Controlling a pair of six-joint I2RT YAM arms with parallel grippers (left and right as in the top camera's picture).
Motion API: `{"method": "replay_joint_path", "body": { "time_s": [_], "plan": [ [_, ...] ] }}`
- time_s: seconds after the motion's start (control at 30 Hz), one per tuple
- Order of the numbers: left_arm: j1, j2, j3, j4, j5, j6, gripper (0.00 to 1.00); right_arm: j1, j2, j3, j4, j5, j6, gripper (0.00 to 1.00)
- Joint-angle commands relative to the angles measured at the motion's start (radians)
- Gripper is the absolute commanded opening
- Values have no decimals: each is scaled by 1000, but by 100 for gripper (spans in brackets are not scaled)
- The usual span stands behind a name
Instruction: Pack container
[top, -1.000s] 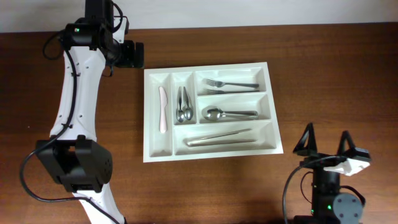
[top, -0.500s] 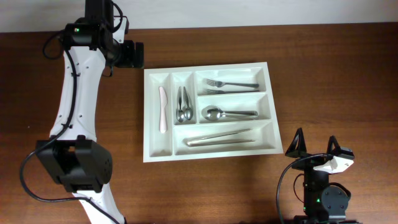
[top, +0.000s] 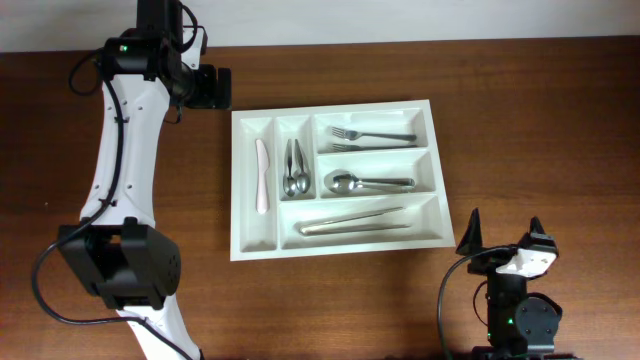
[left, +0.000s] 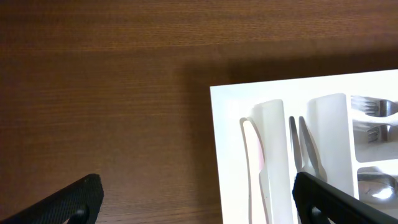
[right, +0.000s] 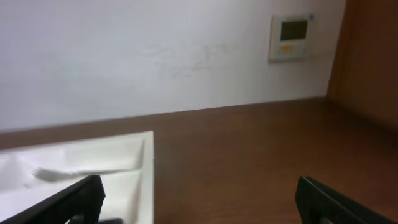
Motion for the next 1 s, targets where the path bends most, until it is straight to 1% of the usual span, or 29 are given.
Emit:
{"method": "replay_joint_path", "body": {
  "time_s": [0.0, 0.13, 0.23, 0.43, 0.6, 0.97],
  "plan": [
    [0, -32, 17, -1, -4, -10, 99, 11, -13, -9, 1, -28, -160, 99],
    [0, -32, 17, -1, -4, -10, 99, 62, -13, -9, -18, -28, -220, 99],
    [0, -32, 17, -1, -4, -10, 99, 103, -13, -9, -31, -24, -229, 99],
    [0, -32, 17, -1, -4, -10, 99, 101, -13, -9, -19, -54, -225, 99],
    [0, -32, 17, -1, -4, -10, 99, 102, -13, -9, -92, -54, -225, 99],
    [0, -32, 17, -1, -4, -10, 99, 102, -10, -9, -88, -54, -225, 99]
  ]
}}
